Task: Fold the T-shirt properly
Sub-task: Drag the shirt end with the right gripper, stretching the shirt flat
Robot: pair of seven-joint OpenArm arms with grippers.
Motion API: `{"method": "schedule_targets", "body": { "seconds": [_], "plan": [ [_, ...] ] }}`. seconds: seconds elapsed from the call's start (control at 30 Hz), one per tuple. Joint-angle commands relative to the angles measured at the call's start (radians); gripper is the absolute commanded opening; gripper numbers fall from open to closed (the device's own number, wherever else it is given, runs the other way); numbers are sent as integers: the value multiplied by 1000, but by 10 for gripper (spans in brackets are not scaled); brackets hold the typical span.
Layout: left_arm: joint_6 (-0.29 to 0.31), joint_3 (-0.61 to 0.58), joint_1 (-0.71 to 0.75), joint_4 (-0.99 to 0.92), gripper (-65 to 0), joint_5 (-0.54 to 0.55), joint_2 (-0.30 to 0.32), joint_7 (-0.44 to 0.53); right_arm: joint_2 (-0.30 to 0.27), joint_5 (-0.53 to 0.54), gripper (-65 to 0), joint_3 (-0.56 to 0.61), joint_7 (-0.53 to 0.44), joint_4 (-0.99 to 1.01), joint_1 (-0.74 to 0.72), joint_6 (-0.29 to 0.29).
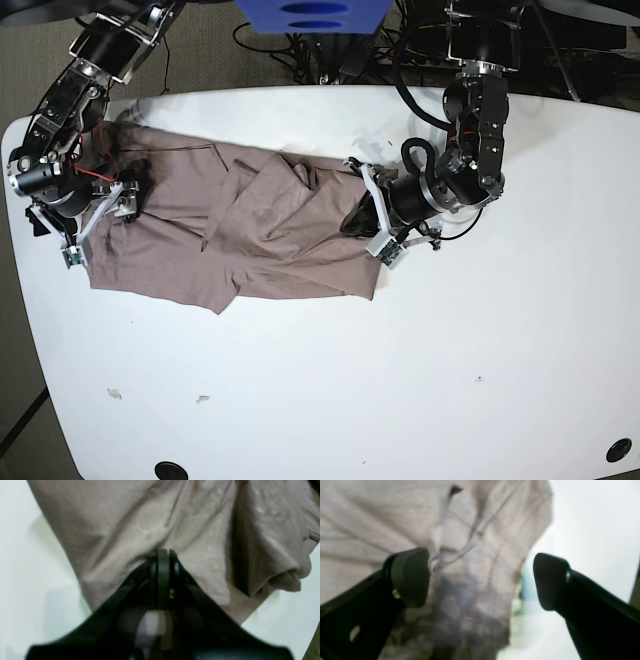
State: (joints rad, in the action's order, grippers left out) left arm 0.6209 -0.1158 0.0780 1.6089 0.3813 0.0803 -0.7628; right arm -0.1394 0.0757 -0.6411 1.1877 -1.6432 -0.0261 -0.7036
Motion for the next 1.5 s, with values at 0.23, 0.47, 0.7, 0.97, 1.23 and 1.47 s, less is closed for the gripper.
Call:
{"method": "schedule_targets", "body": {
  "seconds": [0.23, 0.47, 0.7, 0.97, 1.23, 1.47],
  "plan": [
    [-9, 3, 10, 5, -650, -28, 5, -24, -21, -12, -40, -10, -4, 2, -22, 5],
    [-9, 3, 12, 5, -650, -28, 5, -24, -21, -12, -40, -92, 1, 88, -24, 5],
    [-9, 5, 12, 5, -650, -28, 5, -24, -21, -12, -40, -104, 1, 173, -24, 5],
    [-9, 5, 10, 5, -650, -28, 5, -24, -21, -12, -40, -104, 1, 185, -19, 5],
    [-9, 6, 9, 5, -650, -28, 5, -24, -6, -11, -40, -101, 11, 191, -18, 5],
    [-9, 9, 7, 5, -650, -28, 6, -22, 21, -12, -40, -99, 51, 191, -16, 5]
  ]
}}
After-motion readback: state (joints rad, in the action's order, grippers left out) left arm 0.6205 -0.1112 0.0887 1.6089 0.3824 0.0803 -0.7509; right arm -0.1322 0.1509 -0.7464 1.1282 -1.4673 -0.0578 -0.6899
